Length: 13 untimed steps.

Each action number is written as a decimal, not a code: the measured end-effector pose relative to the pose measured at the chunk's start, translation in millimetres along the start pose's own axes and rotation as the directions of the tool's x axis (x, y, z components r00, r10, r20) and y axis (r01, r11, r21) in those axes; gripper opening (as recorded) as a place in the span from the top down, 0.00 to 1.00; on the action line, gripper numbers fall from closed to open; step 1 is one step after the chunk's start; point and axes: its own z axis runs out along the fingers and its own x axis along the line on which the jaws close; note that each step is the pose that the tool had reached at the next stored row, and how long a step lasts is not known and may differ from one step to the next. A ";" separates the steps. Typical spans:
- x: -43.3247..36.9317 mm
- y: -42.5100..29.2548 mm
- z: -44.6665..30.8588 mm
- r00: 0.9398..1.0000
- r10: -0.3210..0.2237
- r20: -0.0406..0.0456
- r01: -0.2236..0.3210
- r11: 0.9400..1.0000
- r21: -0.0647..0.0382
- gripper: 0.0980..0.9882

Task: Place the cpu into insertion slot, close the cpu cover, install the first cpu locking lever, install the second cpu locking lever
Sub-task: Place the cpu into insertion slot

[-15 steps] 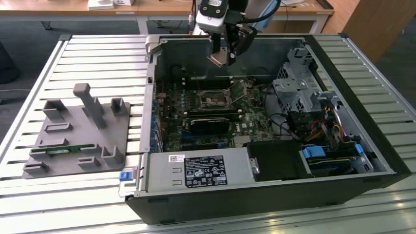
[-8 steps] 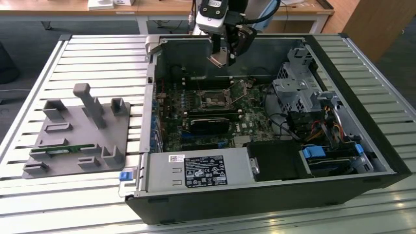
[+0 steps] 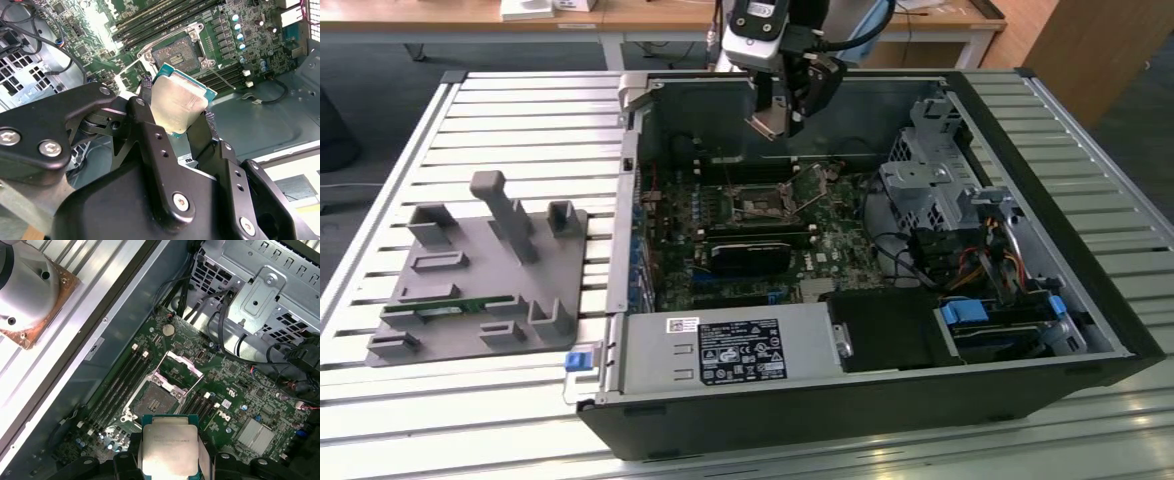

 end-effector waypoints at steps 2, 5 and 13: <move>0.0 0.0 0.4 1.000 0.000 0.000 0.000 1.000 0.000 0.51; 0.2 -0.5 2.5 1.000 0.001 0.001 -0.001 1.000 0.001 0.51; 1.1 -1.8 13.7 0.997 0.077 0.013 -0.077 0.997 0.002 0.51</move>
